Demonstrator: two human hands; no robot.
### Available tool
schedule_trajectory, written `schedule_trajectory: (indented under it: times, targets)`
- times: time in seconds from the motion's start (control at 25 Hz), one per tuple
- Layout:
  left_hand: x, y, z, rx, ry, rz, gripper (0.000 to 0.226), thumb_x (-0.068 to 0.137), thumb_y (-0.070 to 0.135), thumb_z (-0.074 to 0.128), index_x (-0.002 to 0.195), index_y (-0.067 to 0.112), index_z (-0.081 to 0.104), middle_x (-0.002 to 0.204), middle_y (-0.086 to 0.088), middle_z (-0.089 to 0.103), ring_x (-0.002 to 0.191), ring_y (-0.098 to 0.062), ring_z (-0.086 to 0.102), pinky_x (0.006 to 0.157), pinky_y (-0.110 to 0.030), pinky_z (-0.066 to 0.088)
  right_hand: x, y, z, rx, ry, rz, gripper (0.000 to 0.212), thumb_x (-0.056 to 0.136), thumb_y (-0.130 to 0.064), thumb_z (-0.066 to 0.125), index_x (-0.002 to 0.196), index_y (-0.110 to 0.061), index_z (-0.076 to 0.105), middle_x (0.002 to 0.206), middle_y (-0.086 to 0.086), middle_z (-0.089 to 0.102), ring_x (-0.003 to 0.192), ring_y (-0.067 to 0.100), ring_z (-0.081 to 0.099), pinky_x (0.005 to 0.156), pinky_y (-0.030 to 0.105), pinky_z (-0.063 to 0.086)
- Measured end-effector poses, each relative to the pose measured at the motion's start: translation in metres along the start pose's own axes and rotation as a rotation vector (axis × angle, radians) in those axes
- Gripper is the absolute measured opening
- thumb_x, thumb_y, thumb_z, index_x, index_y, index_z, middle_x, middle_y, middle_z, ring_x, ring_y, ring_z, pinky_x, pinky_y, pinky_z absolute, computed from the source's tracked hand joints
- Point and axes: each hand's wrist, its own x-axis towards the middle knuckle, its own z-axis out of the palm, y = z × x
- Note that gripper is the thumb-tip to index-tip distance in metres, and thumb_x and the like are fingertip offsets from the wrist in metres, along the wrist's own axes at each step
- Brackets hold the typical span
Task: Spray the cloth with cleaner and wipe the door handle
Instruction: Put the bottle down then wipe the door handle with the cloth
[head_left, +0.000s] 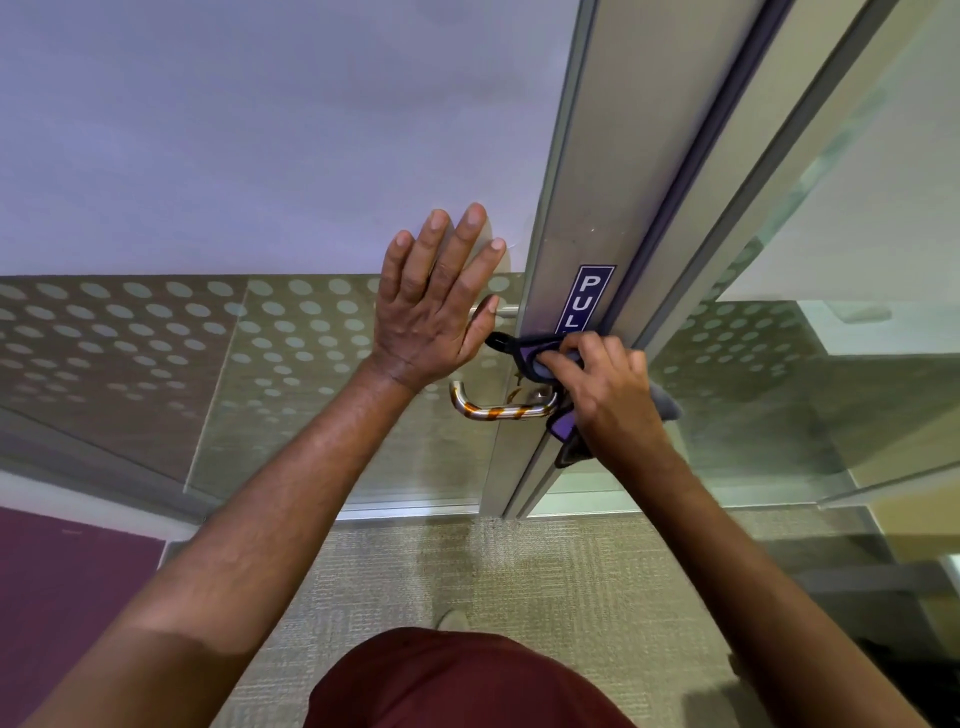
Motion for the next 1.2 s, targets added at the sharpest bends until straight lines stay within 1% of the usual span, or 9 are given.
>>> schedule_trajectory:
  times: [0.16,0.32,0.48,0.6,0.68,0.84,1.0,1.08,1.2]
  targets:
    - [0.001,0.0,-0.002,0.001,-0.011,0.003,0.061,0.105,0.04,0.048,0.16,0.018,0.033,0.177,-0.002,0.003,0.164,-0.023,-0.001,0.133,-0.044,0.002,0.004,-0.019,0.003,0.057,0.003,0.084,0.035,0.097,-0.021,0.046,0.125,-0.024,0.067,0.118,0.004,0.057,0.095,0.026,0.047,0.075,0.038,0.03]
    - [0.001,0.0,-0.001,-0.001,-0.005,-0.006,0.062,0.105,0.041,0.047,0.161,0.018,0.032,0.177,-0.002,0.0,0.164,-0.023,-0.002,0.133,-0.044,0.002,0.005,-0.016,-0.005,-0.002,-0.089,-0.03,0.038,0.087,-0.023,0.066,0.125,-0.023,0.066,0.119,0.003,0.055,0.097,0.024,0.045,0.076,0.038,0.03]
    - [0.001,0.0,-0.002,0.008,-0.005,-0.011,0.061,0.105,0.041,0.048,0.16,0.018,0.034,0.177,-0.002,-0.001,0.164,-0.023,-0.002,0.133,-0.044,0.003,0.015,-0.008,-0.027,0.113,0.182,0.15,0.038,0.094,-0.013,0.051,0.128,-0.021,0.067,0.124,0.009,0.057,0.099,0.028,0.05,0.077,0.037,0.033]
    - [0.001,0.002,0.0,0.01,0.007,-0.01,0.061,0.105,0.041,0.047,0.16,0.018,0.034,0.177,-0.002,0.0,0.164,-0.023,-0.002,0.133,-0.044,0.003,0.032,-0.006,-0.031,0.123,0.374,0.257,0.038,0.095,-0.008,0.053,0.13,-0.021,0.063,0.127,0.007,0.051,0.101,0.027,0.046,0.079,0.034,0.029]
    - [0.0,0.001,0.0,0.019,0.017,-0.003,0.064,0.104,0.041,0.049,0.161,0.018,0.032,0.177,-0.002,0.002,0.164,-0.023,0.0,0.133,-0.044,0.004,0.028,-0.012,-0.022,0.109,0.305,0.161,0.037,0.096,-0.015,0.052,0.13,-0.019,0.066,0.126,0.008,0.056,0.099,0.028,0.046,0.078,0.037,0.03]
    - [0.0,0.0,0.001,0.024,0.031,0.005,0.067,0.103,0.041,0.05,0.163,0.018,0.03,0.177,-0.003,0.004,0.164,-0.024,0.002,0.133,-0.044,0.005,-0.002,-0.014,0.0,0.043,-0.011,-0.016,0.039,0.092,-0.015,0.055,0.129,-0.021,0.068,0.126,0.006,0.063,0.099,0.029,0.054,0.078,0.039,0.035]
    - [0.0,0.0,0.002,0.029,0.031,0.016,0.07,0.103,0.041,0.051,0.165,0.018,0.026,0.177,-0.003,0.003,0.164,-0.024,0.001,0.133,-0.044,0.005,0.003,-0.011,-0.001,0.15,-0.072,0.079,0.058,0.074,-0.002,0.079,0.129,-0.018,0.068,0.123,0.008,0.059,0.097,0.03,0.053,0.076,0.04,0.045]
    - [-0.001,0.0,0.002,0.033,0.027,0.015,0.067,0.103,0.041,0.051,0.163,0.019,0.03,0.177,-0.003,0.002,0.164,-0.024,0.0,0.133,-0.044,0.004,-0.001,-0.011,-0.002,0.319,-0.113,0.174,0.055,0.08,0.008,0.072,0.132,-0.013,0.069,0.122,0.013,0.058,0.099,0.032,0.057,0.083,0.04,0.054]
    - [-0.001,0.0,0.002,0.034,0.032,0.003,0.063,0.103,0.041,0.051,0.159,0.018,0.034,0.177,-0.003,0.004,0.164,-0.024,0.002,0.133,-0.044,0.005,-0.013,-0.009,-0.002,0.76,-0.192,0.326,0.049,0.094,0.013,0.052,0.136,-0.009,0.066,0.115,0.007,0.051,0.104,0.023,0.058,0.098,0.009,0.042]
